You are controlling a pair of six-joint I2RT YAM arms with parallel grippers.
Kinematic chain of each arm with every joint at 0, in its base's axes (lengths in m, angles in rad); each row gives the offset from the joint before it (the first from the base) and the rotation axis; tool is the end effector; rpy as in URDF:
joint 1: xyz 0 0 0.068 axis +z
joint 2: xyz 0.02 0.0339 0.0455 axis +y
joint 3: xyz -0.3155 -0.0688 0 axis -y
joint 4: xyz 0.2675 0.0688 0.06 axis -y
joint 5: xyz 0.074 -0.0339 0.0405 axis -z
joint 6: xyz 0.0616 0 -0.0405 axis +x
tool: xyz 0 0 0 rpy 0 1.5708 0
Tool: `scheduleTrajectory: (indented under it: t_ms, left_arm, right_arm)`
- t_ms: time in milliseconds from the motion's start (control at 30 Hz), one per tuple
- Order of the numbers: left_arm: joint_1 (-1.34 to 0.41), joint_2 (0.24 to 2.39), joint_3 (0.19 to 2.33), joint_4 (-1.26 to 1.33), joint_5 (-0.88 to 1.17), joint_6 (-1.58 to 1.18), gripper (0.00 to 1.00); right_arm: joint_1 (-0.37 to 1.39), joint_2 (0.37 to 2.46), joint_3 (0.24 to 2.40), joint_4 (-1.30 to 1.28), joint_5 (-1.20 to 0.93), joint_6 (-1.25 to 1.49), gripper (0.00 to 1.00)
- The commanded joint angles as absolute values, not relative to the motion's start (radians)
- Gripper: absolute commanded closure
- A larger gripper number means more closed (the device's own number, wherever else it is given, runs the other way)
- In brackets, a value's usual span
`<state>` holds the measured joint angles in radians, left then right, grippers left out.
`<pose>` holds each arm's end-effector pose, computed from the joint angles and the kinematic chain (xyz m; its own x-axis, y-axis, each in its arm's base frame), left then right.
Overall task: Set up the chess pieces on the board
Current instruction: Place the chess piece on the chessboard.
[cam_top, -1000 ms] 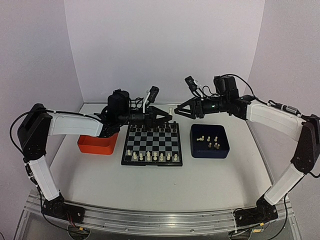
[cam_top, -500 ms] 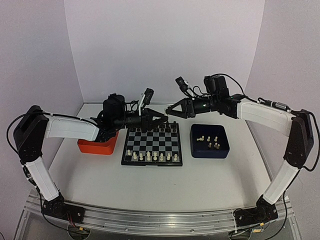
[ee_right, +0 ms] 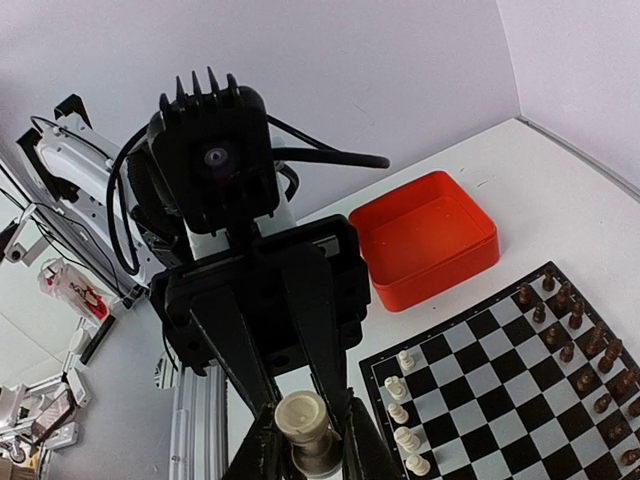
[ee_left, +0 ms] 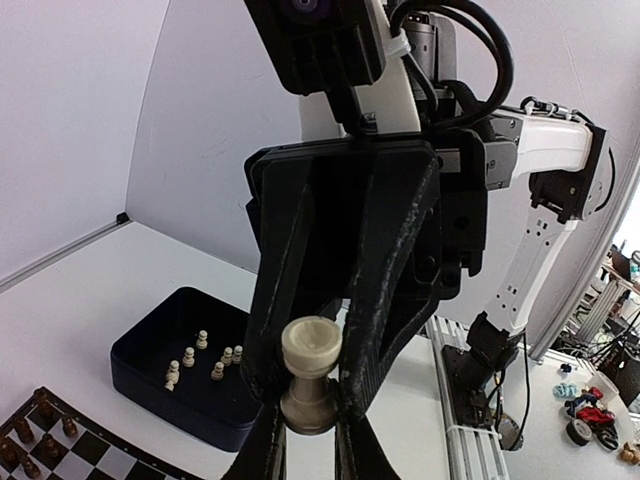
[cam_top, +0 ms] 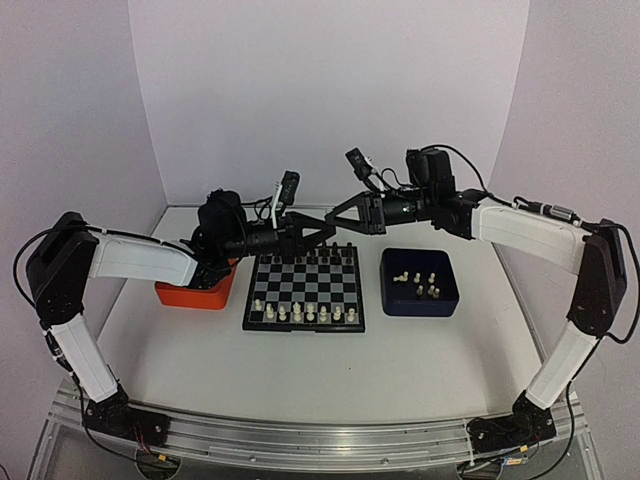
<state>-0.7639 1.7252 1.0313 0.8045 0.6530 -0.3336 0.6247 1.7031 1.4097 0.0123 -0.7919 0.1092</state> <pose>0.2880 -0.3277 0.3139 -0.2474 -0.1232 -0.9611 0.9573 0.1223 -0.2621 0.3375 0.2974 0.3738 -0.3289 -0.1428 -0.9335 -0.9352 0.1866 0.3010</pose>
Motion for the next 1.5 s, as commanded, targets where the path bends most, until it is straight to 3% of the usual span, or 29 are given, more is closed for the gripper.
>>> scheduleTrajectory:
  t_ms: [0,333,433,533,833,1000,1133,1267,1467]
  left_arm:
    - [-0.764,1.664,1.028,0.882,0.682,-0.346,1.0]
    - [-0.764,1.65,1.023,0.968,0.631,-0.347,1.0]
    - [-0.762,1.662,1.034,0.995,0.628,-0.362,1.0]
    - [-0.762,1.672,1.043,1.014,0.604,-0.381,0.99]
    - [-0.752,1.592,1.005,0.875,0.515,-0.359,0.02]
    - [-0.752,1.487,1.005,0.602,0.333,-0.339,0.0]
    - [-0.75,1.505,1.179,0.216,0.15,-0.39,0.0]
    - [-0.747,1.615,1.443,-0.188,0.19,-0.408,0.0]
    - [-0.746,1.69,1.536,-0.32,0.306,-0.378,0.1]
  right_arm:
    - [0.63,1.707,1.418,0.082,-0.831,0.139,0.86]
    - [0.635,1.734,1.422,0.086,-0.882,0.159,0.9]
    - [0.64,1.736,1.425,0.087,-0.884,0.157,1.0]
    - [0.642,1.735,1.423,0.086,-0.896,0.145,1.0]
    - [0.641,1.688,1.363,0.049,-0.841,-0.054,1.0]
    - [0.642,1.666,1.325,-0.027,-0.666,-0.262,1.0]
    - [0.648,1.658,1.3,-0.039,-0.532,-0.398,1.0]
    - [0.671,1.672,1.299,-0.039,-0.383,-0.547,1.0]
    - [0.678,1.695,1.33,-0.037,-0.372,-0.6,1.0]
